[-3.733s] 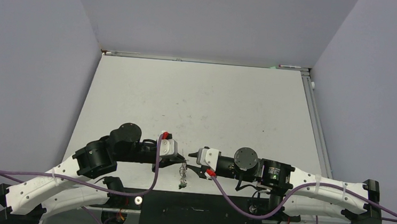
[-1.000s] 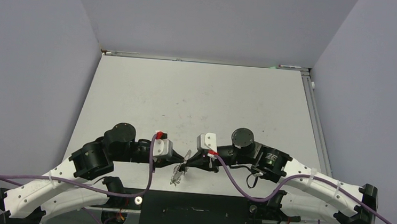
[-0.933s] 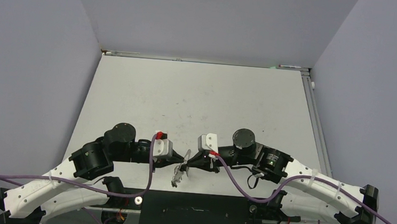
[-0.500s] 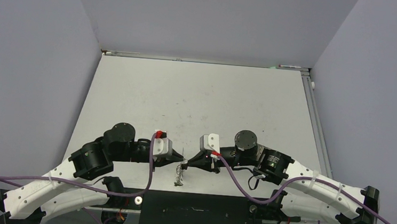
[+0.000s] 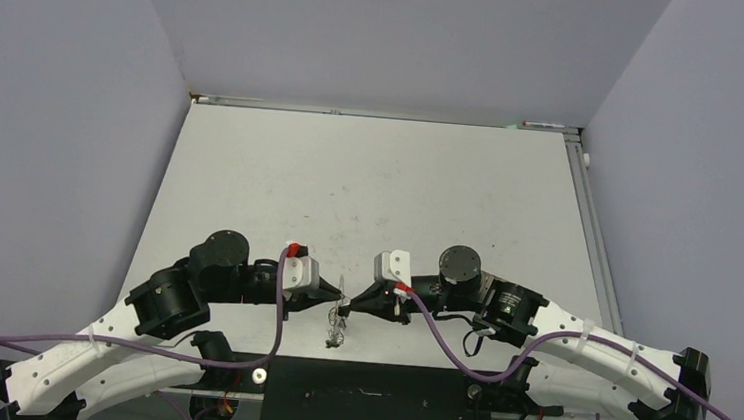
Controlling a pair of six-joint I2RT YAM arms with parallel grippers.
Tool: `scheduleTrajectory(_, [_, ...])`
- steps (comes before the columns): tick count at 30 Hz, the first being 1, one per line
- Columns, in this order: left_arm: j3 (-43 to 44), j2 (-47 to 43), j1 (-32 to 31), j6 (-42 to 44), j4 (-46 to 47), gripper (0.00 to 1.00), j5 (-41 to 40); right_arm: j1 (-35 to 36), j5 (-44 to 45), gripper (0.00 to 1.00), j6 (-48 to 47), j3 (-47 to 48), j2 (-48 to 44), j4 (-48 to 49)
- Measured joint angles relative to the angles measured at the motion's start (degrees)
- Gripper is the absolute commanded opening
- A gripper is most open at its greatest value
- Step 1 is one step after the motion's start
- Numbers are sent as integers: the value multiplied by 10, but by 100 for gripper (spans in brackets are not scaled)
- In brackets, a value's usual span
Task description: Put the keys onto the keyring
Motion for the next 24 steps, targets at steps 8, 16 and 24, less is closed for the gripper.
scheduleTrajectory(8, [0,-3,5,0,3,0,0,0,15,56,10,-3,0,0])
scheduleTrajectory(16, [0,-2,5,0,4,0,0,0,30,53,9,-3,-8,11])
scheduleTrajectory(24, [0,-2,5,0,4,0,0,0,40,43,9,-3,-15,47])
